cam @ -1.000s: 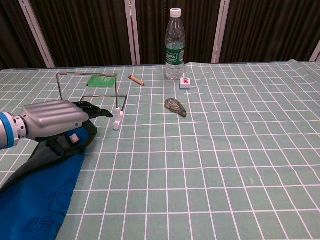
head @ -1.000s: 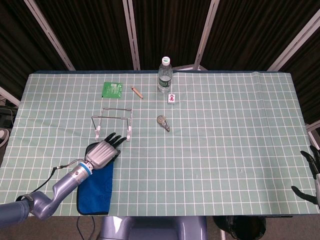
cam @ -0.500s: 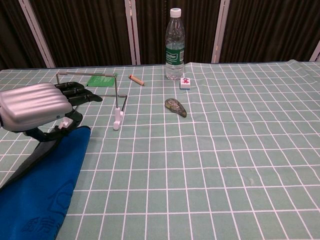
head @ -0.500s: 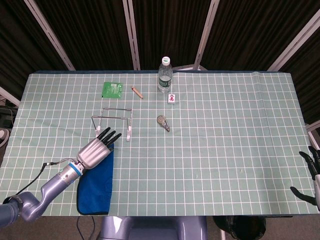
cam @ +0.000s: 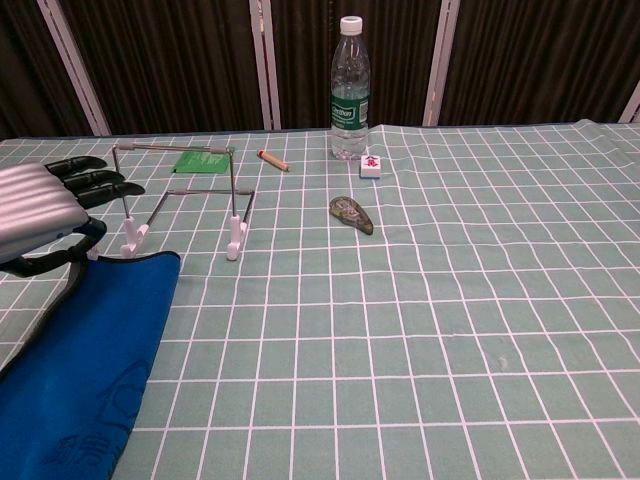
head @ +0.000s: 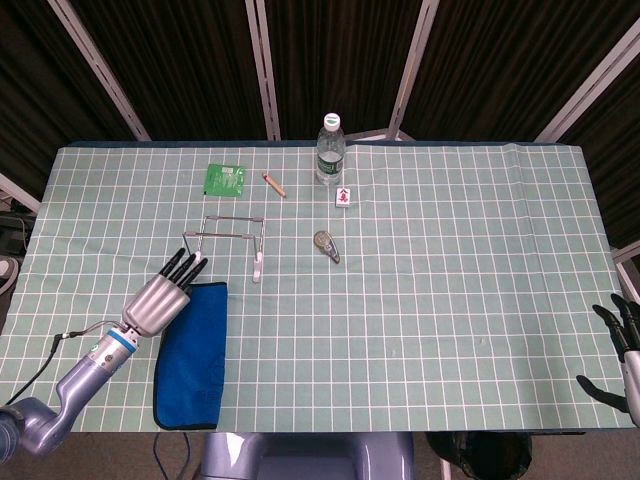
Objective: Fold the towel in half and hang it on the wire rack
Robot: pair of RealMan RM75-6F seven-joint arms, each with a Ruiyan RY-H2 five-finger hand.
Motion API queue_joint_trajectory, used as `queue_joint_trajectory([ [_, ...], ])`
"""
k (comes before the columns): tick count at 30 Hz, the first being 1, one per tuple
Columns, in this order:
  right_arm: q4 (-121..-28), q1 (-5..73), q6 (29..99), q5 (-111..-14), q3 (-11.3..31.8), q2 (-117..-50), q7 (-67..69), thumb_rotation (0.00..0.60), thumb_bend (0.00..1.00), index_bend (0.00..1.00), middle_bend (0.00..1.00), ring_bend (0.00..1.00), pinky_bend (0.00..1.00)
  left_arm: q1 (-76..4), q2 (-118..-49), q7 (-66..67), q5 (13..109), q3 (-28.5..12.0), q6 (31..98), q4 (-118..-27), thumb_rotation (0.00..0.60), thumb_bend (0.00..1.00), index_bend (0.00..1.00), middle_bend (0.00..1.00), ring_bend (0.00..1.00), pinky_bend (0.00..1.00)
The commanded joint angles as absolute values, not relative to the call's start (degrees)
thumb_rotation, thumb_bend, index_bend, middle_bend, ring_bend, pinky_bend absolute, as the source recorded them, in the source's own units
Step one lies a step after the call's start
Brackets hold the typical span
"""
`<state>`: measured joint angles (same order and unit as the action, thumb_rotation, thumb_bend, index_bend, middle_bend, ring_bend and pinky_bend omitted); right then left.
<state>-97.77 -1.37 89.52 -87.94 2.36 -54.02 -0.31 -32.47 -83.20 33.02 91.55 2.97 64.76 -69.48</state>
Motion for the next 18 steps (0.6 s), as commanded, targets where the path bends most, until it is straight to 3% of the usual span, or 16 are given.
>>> queue_joint_trajectory([
  [1,-97.7,-1.3,89.5,-87.9,2.4,-54.1,-0.4,0.6,0.0,0.12,0.0,0.0,0.0,-31.0,-84.1,32.0,89.9,2.3,65.9,-67.9,0.6,0.37,0.2,0.0,0.0,0.0],
  [2,-97.7,-1.3,89.4,-87.9,2.4,-54.1,-0.4,0.6,0.0,0.12,0.0,0.0,0.0,-30.7,-84.1,31.2,89.7,2.3,66.0,-67.7,0.6,0.27,0.05,0.0,0.0,0.0],
  [3,-97.7,-1.3,89.4,-87.8,2.4,-54.1,-0.4,0.6,0.0,0.12,0.0,0.0,0.0,-30.5,-84.0,30.2,89.5,2.3,66.2,-67.6,0.6,0.19,0.0,0.0,0.0,0.0],
  [6,-97.7,-1.3,89.3,-87.7,2.4,-54.1,-0.4,0.6,0.0,0.12,0.0,0.0,0.0,-29.5,-83.1,24.8,90.0,2.5,67.8,-67.9,0.6,0.14,0.0,0.0,0.0,0.0],
  [15,-97.8,-1.2,89.1,-87.9,2.3,-54.1,-0.6,0.6,0.0,0.12,0.0,0.0,0.0,-26.9,-76.8,11.4,93.7,3.6,74.8,-75.3,0.6,0.14,0.0,0.0,0.0,0.0],
  [17,-97.9,-1.2,89.2,-88.0,2.3,-54.1,-0.5,0.6,0.0,0.12,0.0,0.0,0.0,-27.2,-75.8,10.7,93.6,3.2,74.5,-77.3,0.6,0.14,0.0,0.12,0.1,0.09],
  [18,-97.9,-1.2,89.2,-88.1,2.3,-54.1,-0.5,0.6,0.0,0.12,0.0,0.0,0.0,-27.7,-75.8,10.1,93.1,2.8,73.7,-78.3,0.6,0.14,0.0,0.27,0.24,0.24],
])
